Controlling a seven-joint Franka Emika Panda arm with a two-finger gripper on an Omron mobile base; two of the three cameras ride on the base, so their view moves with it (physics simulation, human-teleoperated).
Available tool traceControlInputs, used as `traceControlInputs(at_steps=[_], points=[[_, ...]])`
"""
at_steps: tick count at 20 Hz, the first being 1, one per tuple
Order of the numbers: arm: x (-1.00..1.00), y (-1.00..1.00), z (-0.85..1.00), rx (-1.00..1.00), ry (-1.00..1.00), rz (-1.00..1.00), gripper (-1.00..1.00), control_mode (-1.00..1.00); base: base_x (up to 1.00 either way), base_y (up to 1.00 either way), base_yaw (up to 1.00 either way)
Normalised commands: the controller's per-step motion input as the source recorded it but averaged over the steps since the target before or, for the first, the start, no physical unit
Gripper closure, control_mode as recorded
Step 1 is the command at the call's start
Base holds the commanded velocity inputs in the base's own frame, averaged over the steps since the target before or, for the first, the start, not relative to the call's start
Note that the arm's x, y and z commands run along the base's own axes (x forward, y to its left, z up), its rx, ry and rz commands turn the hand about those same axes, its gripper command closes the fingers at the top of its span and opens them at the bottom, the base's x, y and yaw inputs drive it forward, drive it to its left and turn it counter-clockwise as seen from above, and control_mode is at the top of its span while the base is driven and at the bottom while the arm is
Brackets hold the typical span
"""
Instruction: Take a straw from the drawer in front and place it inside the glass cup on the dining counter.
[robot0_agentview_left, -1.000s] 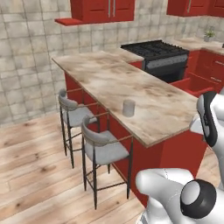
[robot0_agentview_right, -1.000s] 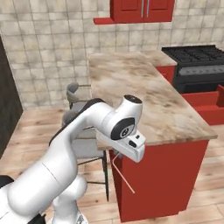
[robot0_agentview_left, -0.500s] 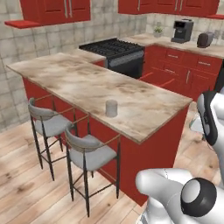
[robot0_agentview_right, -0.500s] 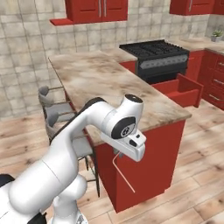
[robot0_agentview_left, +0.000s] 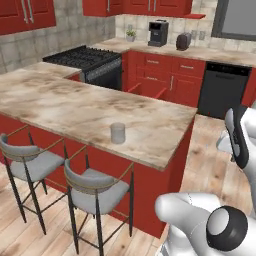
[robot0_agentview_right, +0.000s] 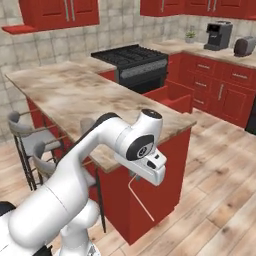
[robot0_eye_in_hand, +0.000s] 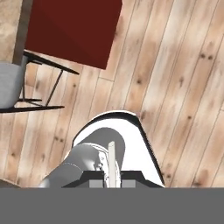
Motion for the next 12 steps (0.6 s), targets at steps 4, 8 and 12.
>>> traceControlInputs(at_steps=[4,8,12], points=[[0.0,0.0,0.0,0.0,0.0,0.0,1.0,1.0,0.08,0.6,-0.47],[0.0,0.0,0.0,0.0,0.0,0.0,1.0,1.0,0.02,0.59,-0.46],[0.0,0.0,0.0,0.0,0.0,0.0,1.0,1.0,0.03,0.68,-0.43]])
